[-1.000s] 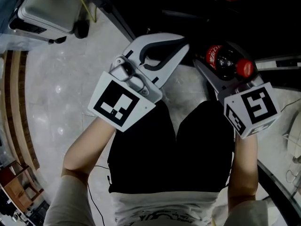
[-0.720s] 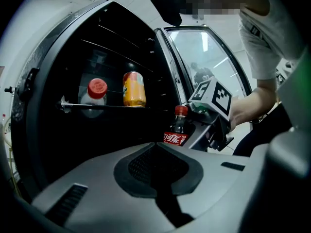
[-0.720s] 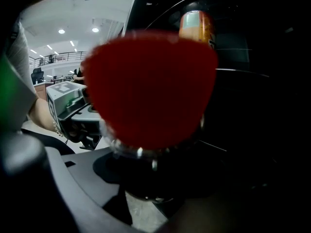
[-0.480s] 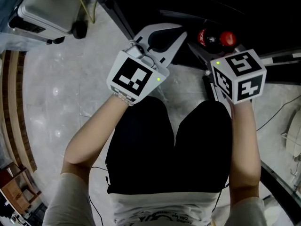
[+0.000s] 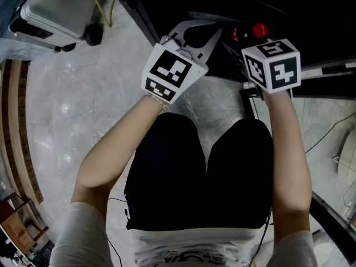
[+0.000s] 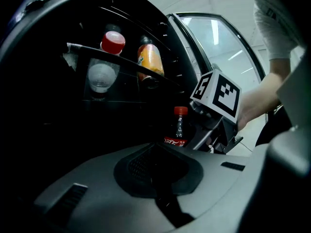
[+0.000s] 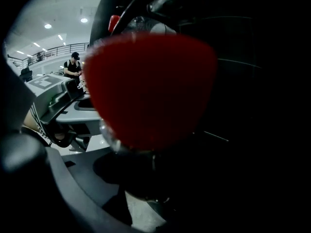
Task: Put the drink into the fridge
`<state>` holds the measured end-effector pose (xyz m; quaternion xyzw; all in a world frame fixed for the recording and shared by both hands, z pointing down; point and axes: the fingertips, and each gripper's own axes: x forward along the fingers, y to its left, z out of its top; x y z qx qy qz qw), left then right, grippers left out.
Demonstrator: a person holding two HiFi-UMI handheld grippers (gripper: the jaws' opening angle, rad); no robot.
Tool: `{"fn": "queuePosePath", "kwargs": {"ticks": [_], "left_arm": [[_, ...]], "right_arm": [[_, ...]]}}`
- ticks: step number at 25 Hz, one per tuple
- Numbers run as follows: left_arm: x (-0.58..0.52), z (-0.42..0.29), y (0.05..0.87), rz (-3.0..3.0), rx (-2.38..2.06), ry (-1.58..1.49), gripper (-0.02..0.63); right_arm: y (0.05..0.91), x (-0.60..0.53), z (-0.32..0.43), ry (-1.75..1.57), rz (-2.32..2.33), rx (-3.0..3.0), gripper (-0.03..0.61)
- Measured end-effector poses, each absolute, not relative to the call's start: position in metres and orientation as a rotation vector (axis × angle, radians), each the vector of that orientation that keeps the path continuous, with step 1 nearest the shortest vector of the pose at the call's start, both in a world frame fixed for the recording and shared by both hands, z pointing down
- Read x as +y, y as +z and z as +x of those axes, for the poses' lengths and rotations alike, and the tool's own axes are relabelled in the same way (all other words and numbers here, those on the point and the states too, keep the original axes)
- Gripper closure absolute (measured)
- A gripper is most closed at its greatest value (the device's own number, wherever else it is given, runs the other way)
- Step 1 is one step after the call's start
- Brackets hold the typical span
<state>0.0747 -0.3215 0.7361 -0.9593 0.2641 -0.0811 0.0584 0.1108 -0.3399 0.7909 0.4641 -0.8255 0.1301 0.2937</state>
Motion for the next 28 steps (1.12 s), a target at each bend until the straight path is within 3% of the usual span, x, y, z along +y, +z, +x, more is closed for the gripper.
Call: {"fn": "queuePosePath", "kwargs": {"ticks": [28], "left_arm": [[-0.342,0.090,0.775,-2.955,0.850,-0.377,0.592]], "right_arm": [[0.839,-0.367,0.114,0.470,1.229,-2.153,0.259]]}}
